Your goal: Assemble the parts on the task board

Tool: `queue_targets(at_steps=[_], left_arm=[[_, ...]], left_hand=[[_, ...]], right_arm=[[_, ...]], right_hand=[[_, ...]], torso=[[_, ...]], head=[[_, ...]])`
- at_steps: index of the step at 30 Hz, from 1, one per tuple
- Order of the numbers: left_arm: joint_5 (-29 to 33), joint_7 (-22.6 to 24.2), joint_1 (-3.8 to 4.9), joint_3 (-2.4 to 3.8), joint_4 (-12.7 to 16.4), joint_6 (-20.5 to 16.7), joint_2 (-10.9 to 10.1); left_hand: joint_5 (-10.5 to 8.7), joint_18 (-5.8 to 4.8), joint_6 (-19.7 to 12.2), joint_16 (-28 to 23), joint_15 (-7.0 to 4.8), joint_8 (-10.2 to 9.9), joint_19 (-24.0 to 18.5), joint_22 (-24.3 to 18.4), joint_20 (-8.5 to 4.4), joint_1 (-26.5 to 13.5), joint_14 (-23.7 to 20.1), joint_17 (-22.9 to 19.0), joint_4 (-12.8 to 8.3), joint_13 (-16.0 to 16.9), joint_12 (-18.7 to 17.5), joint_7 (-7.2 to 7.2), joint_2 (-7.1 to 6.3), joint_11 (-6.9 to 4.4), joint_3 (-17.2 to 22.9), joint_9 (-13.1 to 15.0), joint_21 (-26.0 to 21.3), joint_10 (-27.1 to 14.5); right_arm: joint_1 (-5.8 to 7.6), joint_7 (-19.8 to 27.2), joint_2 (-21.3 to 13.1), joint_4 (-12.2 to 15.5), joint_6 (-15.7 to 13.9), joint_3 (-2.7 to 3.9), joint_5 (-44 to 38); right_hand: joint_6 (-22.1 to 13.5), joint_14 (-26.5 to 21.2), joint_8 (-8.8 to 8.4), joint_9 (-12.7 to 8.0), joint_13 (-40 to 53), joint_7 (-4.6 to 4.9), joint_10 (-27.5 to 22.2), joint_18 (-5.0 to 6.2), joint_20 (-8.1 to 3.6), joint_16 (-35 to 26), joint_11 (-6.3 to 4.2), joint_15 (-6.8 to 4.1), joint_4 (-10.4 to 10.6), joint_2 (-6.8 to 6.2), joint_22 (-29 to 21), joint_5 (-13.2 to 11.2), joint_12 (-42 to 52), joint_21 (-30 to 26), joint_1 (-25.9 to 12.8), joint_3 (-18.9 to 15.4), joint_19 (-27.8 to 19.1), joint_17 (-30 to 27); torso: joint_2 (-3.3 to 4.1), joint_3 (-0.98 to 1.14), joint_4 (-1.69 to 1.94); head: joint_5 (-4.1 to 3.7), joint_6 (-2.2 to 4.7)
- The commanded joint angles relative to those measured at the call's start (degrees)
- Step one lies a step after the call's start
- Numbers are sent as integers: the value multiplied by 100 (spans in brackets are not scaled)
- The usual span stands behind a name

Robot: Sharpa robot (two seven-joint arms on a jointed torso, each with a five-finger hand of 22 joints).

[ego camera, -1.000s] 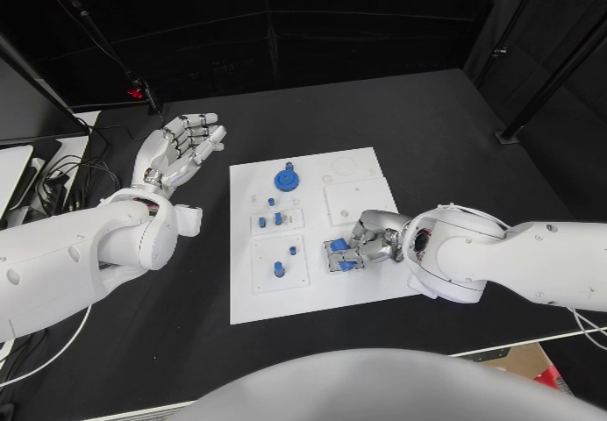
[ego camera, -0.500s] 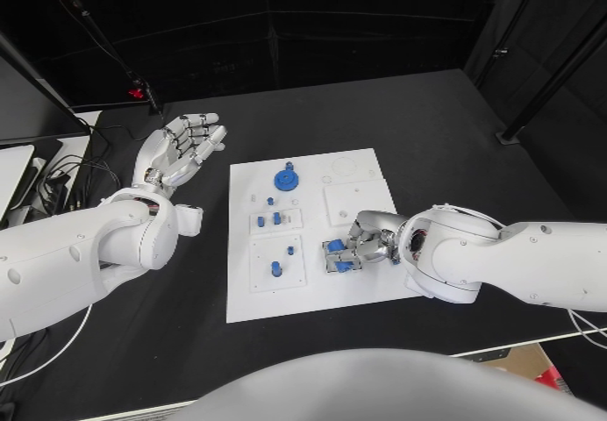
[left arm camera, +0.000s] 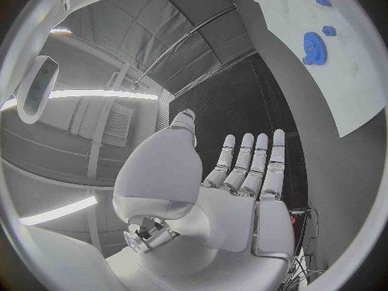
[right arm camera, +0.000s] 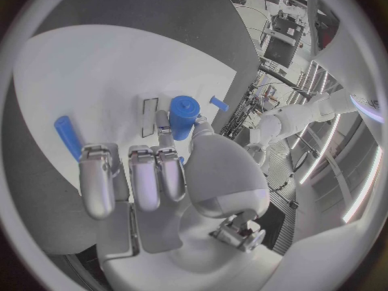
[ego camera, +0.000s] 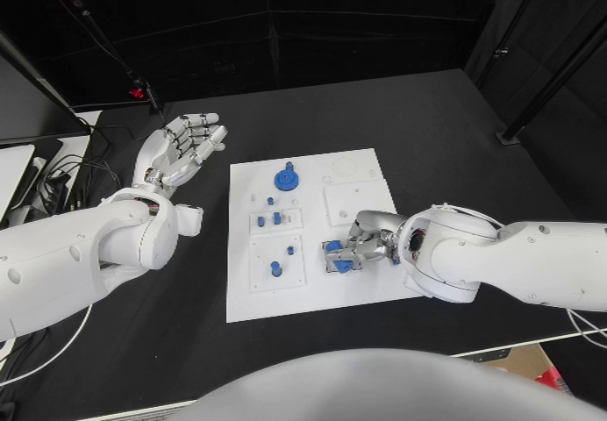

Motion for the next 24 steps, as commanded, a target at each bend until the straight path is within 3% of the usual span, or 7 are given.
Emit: queue_targets(at_steps=[1, 9, 12, 19, 22, 24], left_arm=[[1, 537, 8, 5, 9, 48, -2], [1, 534, 8, 5, 8, 52, -1], [1, 534, 8, 5, 7, 54, 0], [1, 532, 8, 5, 4, 55, 2], [1, 532, 8, 5, 4, 58, 2], [1, 531, 7, 5, 6, 61, 0]], left_hand=[[38, -48, -46, 18, -9, 36, 16, -8, 17, 18, 23, -8, 0, -10, 34, 870, 60, -7, -44, -9, 40, -33], [40, -49, -50, 26, -9, 44, 13, -9, 18, 21, 24, -18, -1, -16, 42, 870, 66, -7, -47, -14, 39, -36], [40, -49, -50, 26, -9, 44, 13, -9, 18, 21, 24, -18, -1, -16, 42, 870, 66, -7, -47, -14, 39, -36], [40, -49, -50, 26, -9, 44, 13, -9, 18, 21, 24, -18, -1, -16, 42, 870, 66, -7, -47, -14, 39, -36], [40, -49, -50, 26, -9, 44, 13, -9, 18, 21, 24, -18, -1, -16, 42, 870, 66, -7, -47, -14, 39, -36], [40, -49, -50, 26, -9, 44, 13, -9, 18, 21, 24, -18, -1, -16, 42, 870, 66, -7, -47, -14, 39, -36]], right_arm=[[7, 7, 13, 7, 54, 2, -38], [7, 11, 24, -12, 32, 2, -38], [7, 17, 26, -15, 21, 2, -38], [6, 52, 22, -12, -52, 2, -38], [6, 133, -13, 11, -197, 2, -73], [6, 210, -64, 42, -335, 2, -146]], right_hand=[[13, 586, -26, 9, 1508, 40, 608, -86, -39, 31, -21, -28, -5, 12, 1510, -67, 14, 19, -79, -61, 608, 1509], [21, 586, -72, 52, 1508, 48, 608, -86, -34, 31, -11, -25, -2, 61, 1510, -552, 14, 19, -436, -376, 608, 1509], [27, 586, -90, 72, 1508, 51, 608, -86, -34, 31, -11, -22, 0, 144, 1510, -809, 14, 19, -723, -532, 608, 1509], [27, 586, -96, 78, 1508, 52, 608, -86, -34, 31, -10, -22, -3, 160, 1510, -840, 14, 19, -778, -573, 608, 1509], [34, 586, -102, 89, 1508, 51, 608, -86, -36, 31, -12, -22, -44, 96, 1510, -869, 14, 19, -644, -592, 608, 1509], [88, 586, -70, 116, 1508, 30, 608, -86, -43, 31, -26, -38, -132, -54, 1510, -909, 14, 19, -374, -592, 608, 1509]], torso=[[0, 2, 0], [0, 1, -1], [2, 2, 0], [0, 2, 2], [2, 2, 0], [3, 4, -1]], head=[[-7, 0], [-10, 0], [-12, 0], [-20, 0], [-10, 0], [-2, 0]])
